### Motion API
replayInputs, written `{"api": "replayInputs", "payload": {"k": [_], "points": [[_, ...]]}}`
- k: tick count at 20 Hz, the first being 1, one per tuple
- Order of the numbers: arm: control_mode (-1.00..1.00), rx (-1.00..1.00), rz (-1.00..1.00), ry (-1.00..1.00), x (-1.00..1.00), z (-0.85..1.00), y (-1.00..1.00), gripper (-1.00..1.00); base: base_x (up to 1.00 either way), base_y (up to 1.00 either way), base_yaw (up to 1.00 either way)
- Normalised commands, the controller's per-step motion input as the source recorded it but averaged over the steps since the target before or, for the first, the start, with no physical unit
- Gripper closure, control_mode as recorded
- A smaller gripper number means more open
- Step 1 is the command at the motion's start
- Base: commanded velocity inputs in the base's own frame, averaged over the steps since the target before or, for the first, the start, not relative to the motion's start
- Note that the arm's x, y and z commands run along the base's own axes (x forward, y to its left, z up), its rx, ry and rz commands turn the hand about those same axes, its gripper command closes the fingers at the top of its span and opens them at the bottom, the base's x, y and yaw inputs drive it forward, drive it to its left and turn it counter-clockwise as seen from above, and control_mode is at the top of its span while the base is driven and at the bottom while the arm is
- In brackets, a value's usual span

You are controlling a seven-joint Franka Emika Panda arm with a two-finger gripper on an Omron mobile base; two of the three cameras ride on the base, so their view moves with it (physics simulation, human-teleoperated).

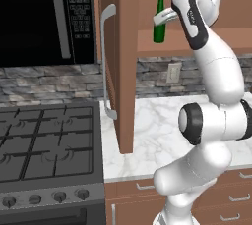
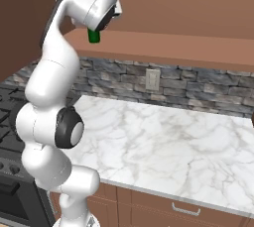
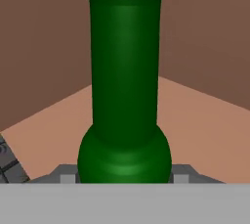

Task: Get the candle and the beer from the cabinet and move them to the dining counter.

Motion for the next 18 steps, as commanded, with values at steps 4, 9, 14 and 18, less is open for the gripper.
{"api": "replayInputs", "payload": {"k": [4, 9, 14, 18], "points": [[-1.00, 0.00, -0.03, 0.00, -0.69, 0.00, -0.21, 1.00, 0.00, 0.00, 0.00], [-1.00, 0.00, -0.06, 0.00, -0.68, 0.00, -0.15, 1.00, 0.00, 0.00, 0.00], [-1.00, 0.00, -0.11, 0.00, -0.77, 0.00, -0.20, 1.00, 0.00, 0.00, 0.00], [-1.00, 0.00, -0.18, 0.00, -0.80, 0.00, -0.26, 1.00, 0.00, 0.00, 0.00]]}}
